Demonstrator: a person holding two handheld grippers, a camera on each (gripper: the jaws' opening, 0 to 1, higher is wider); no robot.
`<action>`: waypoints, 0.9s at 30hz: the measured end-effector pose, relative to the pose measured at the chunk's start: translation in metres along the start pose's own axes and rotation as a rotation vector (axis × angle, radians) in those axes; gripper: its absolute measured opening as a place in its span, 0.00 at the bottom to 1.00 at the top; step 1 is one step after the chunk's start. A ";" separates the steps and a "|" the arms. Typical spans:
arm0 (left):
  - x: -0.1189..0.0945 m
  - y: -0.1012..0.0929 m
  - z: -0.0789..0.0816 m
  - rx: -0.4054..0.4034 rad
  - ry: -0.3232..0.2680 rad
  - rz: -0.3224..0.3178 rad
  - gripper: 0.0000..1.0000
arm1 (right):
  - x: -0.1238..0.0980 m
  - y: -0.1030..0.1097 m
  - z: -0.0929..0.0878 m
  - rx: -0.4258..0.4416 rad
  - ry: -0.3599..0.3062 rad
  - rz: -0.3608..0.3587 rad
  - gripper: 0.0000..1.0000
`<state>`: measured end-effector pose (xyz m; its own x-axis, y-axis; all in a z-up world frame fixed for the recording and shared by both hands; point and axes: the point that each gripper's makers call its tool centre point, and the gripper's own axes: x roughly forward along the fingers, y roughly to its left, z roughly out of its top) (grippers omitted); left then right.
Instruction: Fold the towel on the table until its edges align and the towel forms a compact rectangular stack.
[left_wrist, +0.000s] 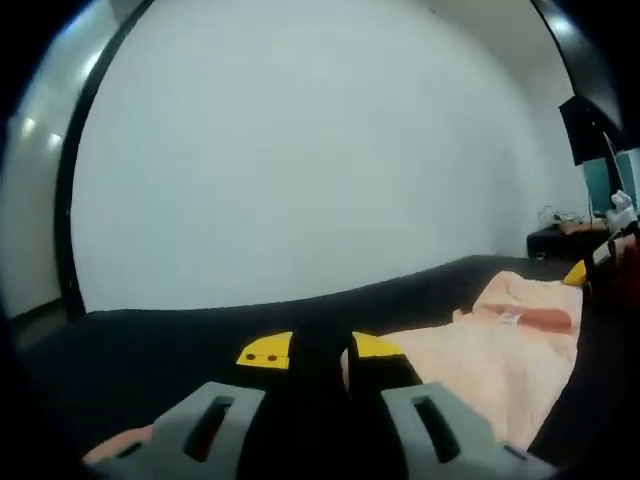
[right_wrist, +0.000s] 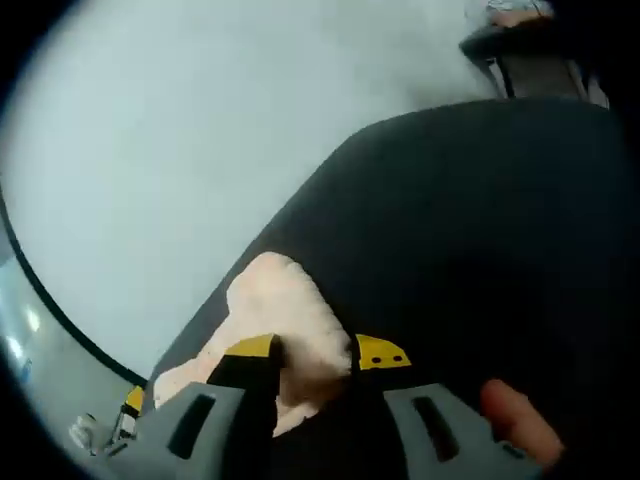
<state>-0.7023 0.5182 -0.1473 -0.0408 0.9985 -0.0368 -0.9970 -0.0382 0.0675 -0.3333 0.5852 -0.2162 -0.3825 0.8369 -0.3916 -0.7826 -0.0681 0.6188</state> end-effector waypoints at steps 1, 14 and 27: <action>0.000 -0.003 0.002 -0.010 -0.003 -0.005 0.22 | -0.001 -0.003 -0.002 0.026 0.000 -0.012 0.22; -0.010 0.006 0.003 -0.104 -0.014 0.021 0.22 | -0.028 0.065 0.035 -0.070 -0.189 0.119 0.06; -0.010 0.038 -0.004 -0.272 -0.035 0.075 0.22 | -0.045 0.229 -0.031 -0.519 -0.277 0.355 0.06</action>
<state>-0.7401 0.5061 -0.1482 -0.1180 0.9930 -0.0070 -0.9725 -0.1169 -0.2012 -0.5107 0.5146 -0.0780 -0.5739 0.8189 0.0059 -0.7934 -0.5577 0.2439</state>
